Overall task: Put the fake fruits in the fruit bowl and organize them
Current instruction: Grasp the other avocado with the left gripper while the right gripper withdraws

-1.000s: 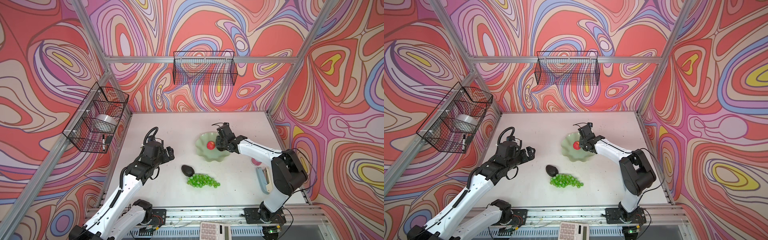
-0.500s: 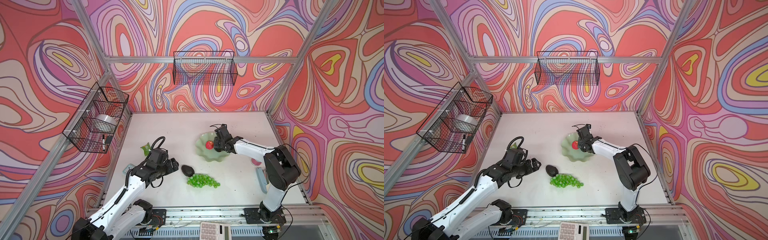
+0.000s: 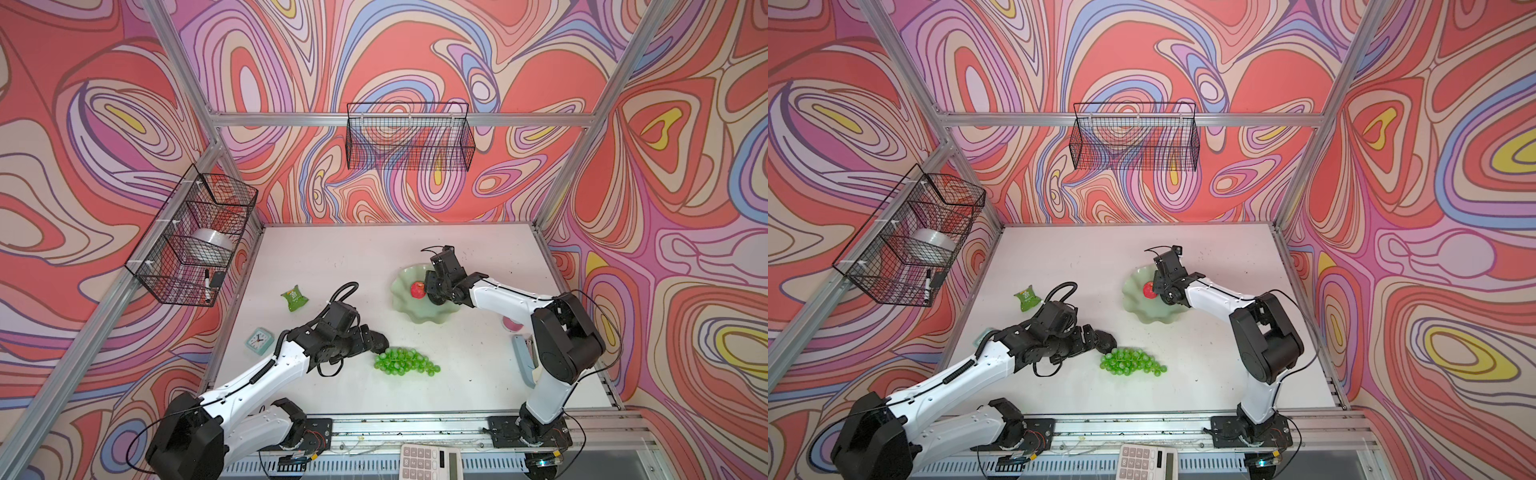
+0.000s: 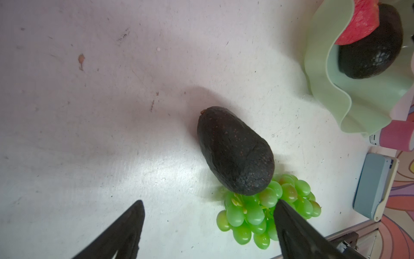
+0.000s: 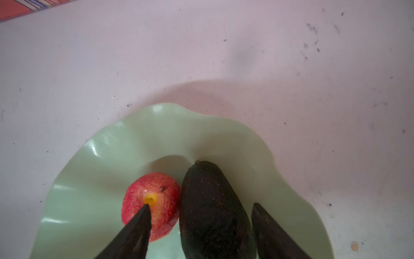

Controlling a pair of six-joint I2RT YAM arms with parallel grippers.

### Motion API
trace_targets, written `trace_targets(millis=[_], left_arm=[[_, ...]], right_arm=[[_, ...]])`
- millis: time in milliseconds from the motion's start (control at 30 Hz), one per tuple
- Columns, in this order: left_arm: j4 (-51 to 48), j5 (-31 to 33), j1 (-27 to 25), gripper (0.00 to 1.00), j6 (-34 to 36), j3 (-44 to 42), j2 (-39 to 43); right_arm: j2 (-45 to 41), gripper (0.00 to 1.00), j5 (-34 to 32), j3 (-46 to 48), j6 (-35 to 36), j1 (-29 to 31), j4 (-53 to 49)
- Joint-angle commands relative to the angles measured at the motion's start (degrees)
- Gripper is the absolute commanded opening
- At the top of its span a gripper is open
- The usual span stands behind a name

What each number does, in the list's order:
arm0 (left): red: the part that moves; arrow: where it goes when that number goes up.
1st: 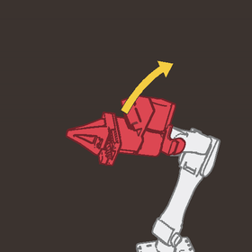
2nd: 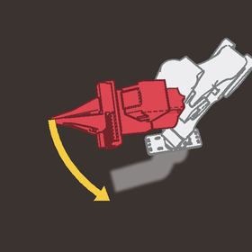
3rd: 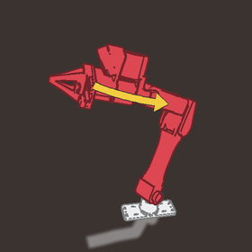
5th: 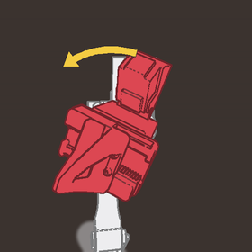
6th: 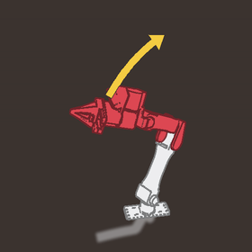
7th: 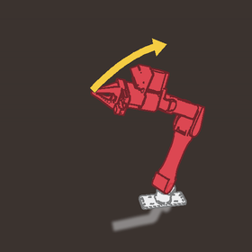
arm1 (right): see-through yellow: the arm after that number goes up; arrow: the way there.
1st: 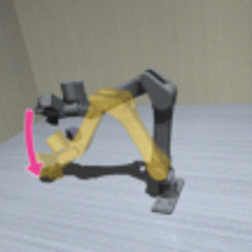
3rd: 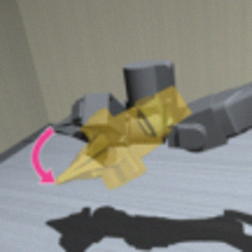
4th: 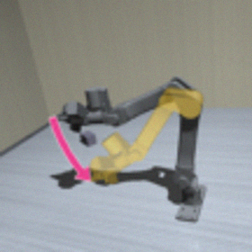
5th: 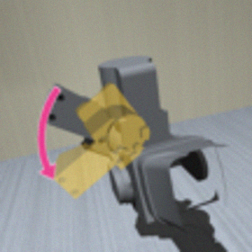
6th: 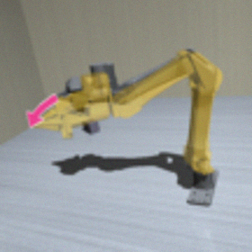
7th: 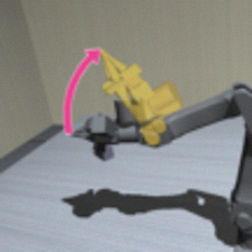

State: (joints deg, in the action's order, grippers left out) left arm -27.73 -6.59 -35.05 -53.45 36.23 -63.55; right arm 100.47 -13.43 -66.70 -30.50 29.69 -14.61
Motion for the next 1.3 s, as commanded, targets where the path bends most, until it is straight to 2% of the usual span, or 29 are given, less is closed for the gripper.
trace_targets(millis=[0,400,667,767,1000,1167,1267], left_arm=[[2.3,1.9,-0.7,0.91,-2.1,0.9,-2.6],[7.9,4.0,-2.5,0.90,-1.4,7.0,-15.7],[9.3,3.3,-3.4,0.88,-1.7,8.5,-21.5],[9.0,2.8,-3.6,0.83,-1.7,9.0,-22.7],[6.6,4.4,-3.7,0.63,-0.6,9.2,-21.4],[1.9,7.9,-3.7,0.55,2.8,12.4,-17.4],[-0.7,10.0,-3.6,0.54,5.1,15.4,-15.7]], right_arm=[[-6.4,0.75,-0.9,-0.1,1.5,-0.1,0.1],[-23.8,0.81,-3.1,5.2,2.9,-0.2,-4.2],[-28.5,0.82,-5.6,7.3,3.8,-0.1,-5.9],[-28.7,0.82,-5.8,7.3,4.0,-0.1,-5.8],[-28.0,0.83,-5.0,7.7,4.0,-0.2,-5.0],[-28.0,0.83,-4.6,8.2,3.7,-0.1,-4.6],[-27.9,0.83,-4.4,8.4,3.5,-0.1,-4.4]])
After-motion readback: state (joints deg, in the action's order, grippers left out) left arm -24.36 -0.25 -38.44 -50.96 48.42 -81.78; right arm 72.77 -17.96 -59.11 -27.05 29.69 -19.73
